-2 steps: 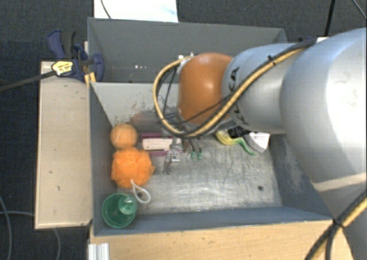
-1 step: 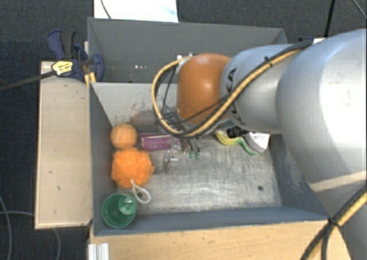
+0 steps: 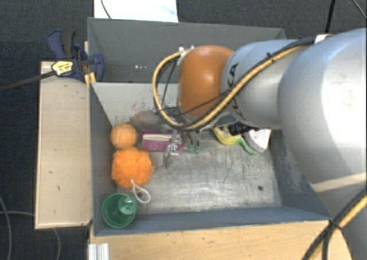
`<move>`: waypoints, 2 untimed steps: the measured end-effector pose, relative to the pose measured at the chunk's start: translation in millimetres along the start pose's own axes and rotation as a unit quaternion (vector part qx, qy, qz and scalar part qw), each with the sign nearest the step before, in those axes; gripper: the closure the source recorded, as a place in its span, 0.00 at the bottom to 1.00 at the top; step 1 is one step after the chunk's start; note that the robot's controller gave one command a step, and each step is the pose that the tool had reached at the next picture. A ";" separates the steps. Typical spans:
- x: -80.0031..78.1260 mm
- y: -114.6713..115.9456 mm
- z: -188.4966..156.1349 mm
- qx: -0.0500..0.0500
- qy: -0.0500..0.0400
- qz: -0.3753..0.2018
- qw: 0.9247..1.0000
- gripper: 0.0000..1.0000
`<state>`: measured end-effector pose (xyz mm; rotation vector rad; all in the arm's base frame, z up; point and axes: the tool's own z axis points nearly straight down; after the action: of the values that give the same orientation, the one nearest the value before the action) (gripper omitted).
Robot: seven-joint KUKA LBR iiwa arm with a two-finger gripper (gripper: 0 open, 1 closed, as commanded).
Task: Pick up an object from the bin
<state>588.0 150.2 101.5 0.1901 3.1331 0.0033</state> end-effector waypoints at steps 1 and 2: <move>-0.2 16.8 23.1 -0.002 -0.008 0.002 1.000 0.00; -6.3 19.8 22.9 -0.006 -0.011 0.134 0.991 1.00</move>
Offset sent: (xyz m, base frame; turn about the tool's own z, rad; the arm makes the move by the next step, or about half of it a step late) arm 0.0015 0.0166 -0.0315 0.2703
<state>596.6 169.1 78.7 0.6044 3.0581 0.0196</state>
